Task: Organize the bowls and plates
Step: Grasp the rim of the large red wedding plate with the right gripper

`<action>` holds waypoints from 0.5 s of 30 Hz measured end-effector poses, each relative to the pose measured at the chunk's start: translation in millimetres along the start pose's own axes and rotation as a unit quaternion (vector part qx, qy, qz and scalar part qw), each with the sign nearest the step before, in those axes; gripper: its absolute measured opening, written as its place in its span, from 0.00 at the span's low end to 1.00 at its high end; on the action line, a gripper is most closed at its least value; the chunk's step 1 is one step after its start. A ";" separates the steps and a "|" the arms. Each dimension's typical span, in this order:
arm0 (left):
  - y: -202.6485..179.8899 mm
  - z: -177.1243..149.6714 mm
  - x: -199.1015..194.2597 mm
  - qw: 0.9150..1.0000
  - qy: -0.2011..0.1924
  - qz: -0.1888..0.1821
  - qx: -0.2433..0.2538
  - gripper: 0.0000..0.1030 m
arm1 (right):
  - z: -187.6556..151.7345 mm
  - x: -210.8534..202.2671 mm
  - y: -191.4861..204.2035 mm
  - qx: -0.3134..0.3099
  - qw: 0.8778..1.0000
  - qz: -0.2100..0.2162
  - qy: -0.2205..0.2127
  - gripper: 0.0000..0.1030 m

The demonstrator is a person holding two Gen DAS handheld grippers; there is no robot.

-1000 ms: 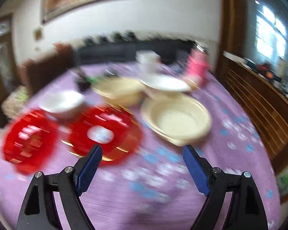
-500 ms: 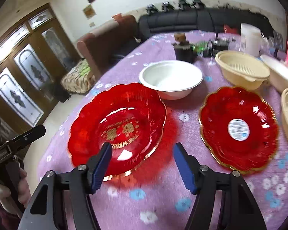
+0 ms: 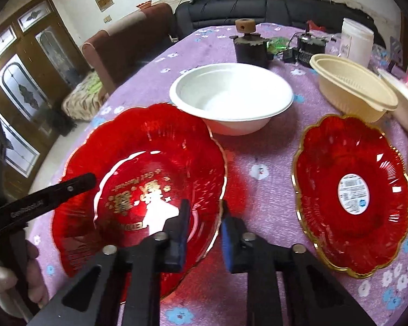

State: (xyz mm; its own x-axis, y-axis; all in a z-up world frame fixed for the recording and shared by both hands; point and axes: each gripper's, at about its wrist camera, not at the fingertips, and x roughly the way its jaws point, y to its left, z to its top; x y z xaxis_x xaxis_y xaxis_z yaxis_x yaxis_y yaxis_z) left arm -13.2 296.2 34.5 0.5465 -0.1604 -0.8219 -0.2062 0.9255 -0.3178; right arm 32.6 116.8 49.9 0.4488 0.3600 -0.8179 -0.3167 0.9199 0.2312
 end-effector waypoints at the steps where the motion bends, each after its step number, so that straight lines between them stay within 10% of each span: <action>1: 2.1 -1.2 -5.0 1.000 -0.003 -0.004 -0.003 0.37 | -1.7 -3.4 -0.6 0.002 1.000 0.005 -0.003 0.18; 15: 28.9 -36.5 -33.0 0.998 -0.016 0.061 -0.002 0.40 | -36.5 -3.8 34.6 -0.033 0.999 0.038 0.003 0.17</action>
State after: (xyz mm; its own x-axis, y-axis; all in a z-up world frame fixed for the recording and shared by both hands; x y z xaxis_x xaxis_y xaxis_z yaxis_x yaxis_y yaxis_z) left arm -66.8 315.7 35.2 0.5420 -0.0360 -0.8396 -0.2766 0.9357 -0.2188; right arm -10.6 141.6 41.8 0.4158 0.4278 -0.8026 -0.4040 0.8775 0.2584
